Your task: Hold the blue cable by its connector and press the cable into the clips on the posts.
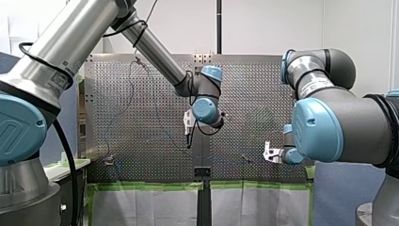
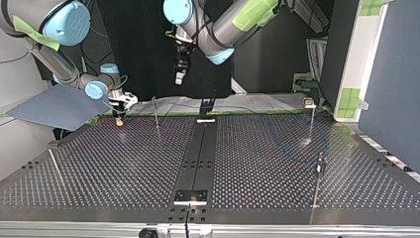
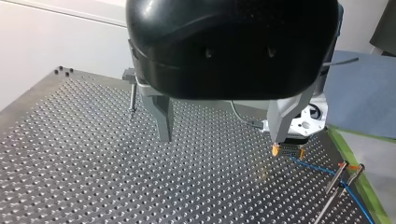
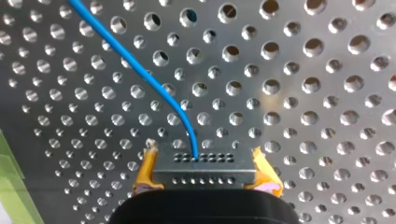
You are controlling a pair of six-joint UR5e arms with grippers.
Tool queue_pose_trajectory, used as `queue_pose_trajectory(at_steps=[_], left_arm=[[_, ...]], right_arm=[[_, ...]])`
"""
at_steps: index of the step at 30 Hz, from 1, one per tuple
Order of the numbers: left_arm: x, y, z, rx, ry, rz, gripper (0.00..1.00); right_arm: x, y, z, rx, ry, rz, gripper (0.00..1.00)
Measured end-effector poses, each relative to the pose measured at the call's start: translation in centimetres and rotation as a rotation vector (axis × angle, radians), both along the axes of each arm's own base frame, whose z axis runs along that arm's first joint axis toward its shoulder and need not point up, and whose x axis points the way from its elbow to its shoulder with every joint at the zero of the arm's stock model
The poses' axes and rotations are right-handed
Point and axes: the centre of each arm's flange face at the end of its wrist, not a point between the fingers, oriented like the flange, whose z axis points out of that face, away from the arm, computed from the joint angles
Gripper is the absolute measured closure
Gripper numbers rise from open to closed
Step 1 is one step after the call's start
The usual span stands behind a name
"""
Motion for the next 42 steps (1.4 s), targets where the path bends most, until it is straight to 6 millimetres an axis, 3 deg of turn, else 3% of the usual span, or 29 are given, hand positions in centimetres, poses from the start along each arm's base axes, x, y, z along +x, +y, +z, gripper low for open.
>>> queue_pose_trajectory(at_steps=[11, 30, 39, 42], left_arm=[[-2.5, 2.6, 1.8, -0.050, 0.015, -0.005, 0.00], [-5.5, 6.0, 5.1, -0.304, -0.021, -0.070, 0.00], [-6.1, 8.6, 6.6, -0.401, -0.069, -0.069, 0.00], [-6.4, 9.5, 6.3, -0.409, -0.082, -0.061, 0.00]], right_arm=[[0.0, 0.1, -0.1, 0.002, 0.003, 0.007, 1.00], [-0.4, 1.0, -0.4, 0.032, 0.002, 0.022, 1.00], [-0.5, 2.1, 2.4, -0.003, 0.005, 0.021, 1.00], [-0.2, 2.8, 3.5, -0.007, 0.008, 0.026, 1.00]])
